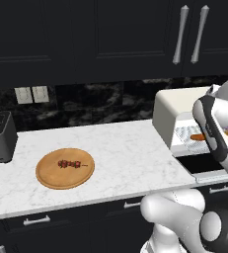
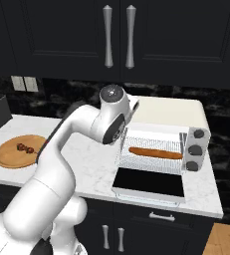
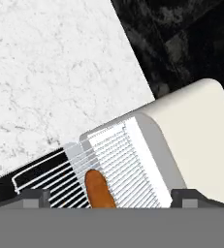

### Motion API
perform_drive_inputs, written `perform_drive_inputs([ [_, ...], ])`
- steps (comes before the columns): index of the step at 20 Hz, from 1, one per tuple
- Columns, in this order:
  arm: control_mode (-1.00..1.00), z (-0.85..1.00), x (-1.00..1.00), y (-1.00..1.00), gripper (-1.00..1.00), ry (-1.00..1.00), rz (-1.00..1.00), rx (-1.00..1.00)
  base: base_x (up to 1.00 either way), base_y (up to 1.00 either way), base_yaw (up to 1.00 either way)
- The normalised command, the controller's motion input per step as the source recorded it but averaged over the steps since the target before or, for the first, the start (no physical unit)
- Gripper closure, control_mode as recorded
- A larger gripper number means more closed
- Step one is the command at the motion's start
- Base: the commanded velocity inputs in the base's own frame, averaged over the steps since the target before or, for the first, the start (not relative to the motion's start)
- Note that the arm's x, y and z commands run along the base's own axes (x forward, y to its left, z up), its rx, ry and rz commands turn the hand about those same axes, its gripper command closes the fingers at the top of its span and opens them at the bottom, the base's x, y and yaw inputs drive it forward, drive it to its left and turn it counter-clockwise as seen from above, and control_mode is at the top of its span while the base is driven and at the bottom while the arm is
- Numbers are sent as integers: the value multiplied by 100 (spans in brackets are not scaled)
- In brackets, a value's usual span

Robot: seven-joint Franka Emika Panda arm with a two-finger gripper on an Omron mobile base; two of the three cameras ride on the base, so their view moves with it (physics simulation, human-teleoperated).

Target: Pick up the kebab skewer and baguette bread, and place them inside the toaster oven. Close the toaster oven door and start by setting the timer.

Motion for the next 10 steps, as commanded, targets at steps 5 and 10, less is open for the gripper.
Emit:
perform_drive_inputs([
  [5, -100, -17, -26, 95, -100, 0, -35, 57, 0, 0, 0],
  [10, -100, -46, -8, 77, -100, 1, -45, 62, 0, 0, 0],
])
